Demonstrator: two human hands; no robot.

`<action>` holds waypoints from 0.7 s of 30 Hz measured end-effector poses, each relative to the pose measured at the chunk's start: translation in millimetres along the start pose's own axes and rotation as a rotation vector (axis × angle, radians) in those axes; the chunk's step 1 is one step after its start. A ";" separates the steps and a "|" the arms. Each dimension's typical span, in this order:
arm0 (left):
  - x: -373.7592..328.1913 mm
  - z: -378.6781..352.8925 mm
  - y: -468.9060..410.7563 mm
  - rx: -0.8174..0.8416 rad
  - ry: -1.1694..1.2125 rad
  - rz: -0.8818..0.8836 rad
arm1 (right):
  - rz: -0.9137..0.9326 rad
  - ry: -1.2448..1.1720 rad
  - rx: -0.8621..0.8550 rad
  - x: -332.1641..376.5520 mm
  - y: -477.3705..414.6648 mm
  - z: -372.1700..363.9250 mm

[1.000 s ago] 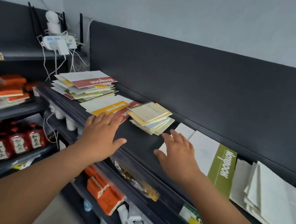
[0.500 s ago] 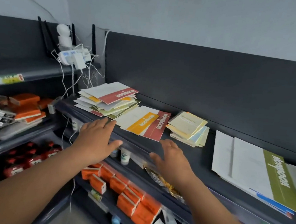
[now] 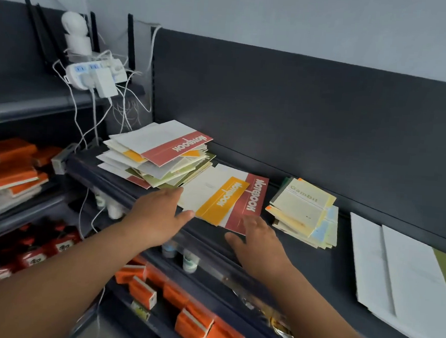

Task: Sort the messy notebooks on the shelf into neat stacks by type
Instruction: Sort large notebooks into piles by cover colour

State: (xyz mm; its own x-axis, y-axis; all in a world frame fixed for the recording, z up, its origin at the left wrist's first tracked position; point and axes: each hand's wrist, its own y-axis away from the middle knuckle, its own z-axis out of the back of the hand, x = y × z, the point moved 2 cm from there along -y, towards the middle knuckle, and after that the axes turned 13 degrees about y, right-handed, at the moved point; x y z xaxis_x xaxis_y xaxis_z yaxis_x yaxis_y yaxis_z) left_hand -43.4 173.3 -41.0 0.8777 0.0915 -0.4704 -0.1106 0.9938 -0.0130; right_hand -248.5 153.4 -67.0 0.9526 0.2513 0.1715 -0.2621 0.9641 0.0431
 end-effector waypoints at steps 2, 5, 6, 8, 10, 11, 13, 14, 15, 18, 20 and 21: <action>2.3 -3.1 -17.1 0.006 0.029 0.038 | 0.005 0.014 -0.006 -0.5 -15.7 -4.7; 7.3 -13.9 -39.3 0.047 0.058 0.110 | 0.002 0.055 0.001 -1.1 -30.9 -10.7; 9.4 -17.9 -46.3 0.067 0.035 0.128 | -0.007 0.066 0.007 -1.4 -33.8 -12.7; 12.0 -24.0 -58.2 0.113 -0.015 0.157 | -0.027 0.079 0.025 -1.5 -38.1 -15.8; 13.4 -29.9 -68.5 0.145 -0.036 0.169 | -0.057 0.090 0.047 -1.0 -42.2 -18.6; 13.6 -31.9 -73.7 0.140 -0.039 0.166 | -0.080 0.095 0.053 -0.4 -44.7 -19.8; 13.3 -33.3 -82.9 0.114 -0.054 0.148 | -0.128 0.100 0.058 2.0 -49.6 -21.3; 12.4 -32.9 -85.6 0.119 -0.081 0.132 | -0.149 0.102 0.059 3.8 -51.7 -21.6; 11.1 -32.6 -86.3 0.135 -0.116 0.114 | -0.164 0.105 0.064 6.0 -53.2 -21.9; 8.4 -34.1 -86.5 0.191 -0.112 0.052 | -0.202 0.106 0.087 13.6 -57.8 -20.7; 7.0 -35.3 -87.8 0.232 0.004 -0.003 | -0.225 0.138 0.102 19.6 -60.1 -19.7; 4.6 -33.4 -87.5 0.256 0.091 -0.021 | -0.235 0.145 0.104 22.3 -60.6 -20.0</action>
State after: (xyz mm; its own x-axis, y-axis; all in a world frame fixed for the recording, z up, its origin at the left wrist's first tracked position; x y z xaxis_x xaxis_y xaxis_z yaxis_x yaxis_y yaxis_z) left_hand -45.2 84.6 -71.5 0.8319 0.0759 -0.5497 0.0392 0.9801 0.1947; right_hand -208.4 102.3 -85.5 0.9992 0.0389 0.0029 -0.0389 0.9852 0.1671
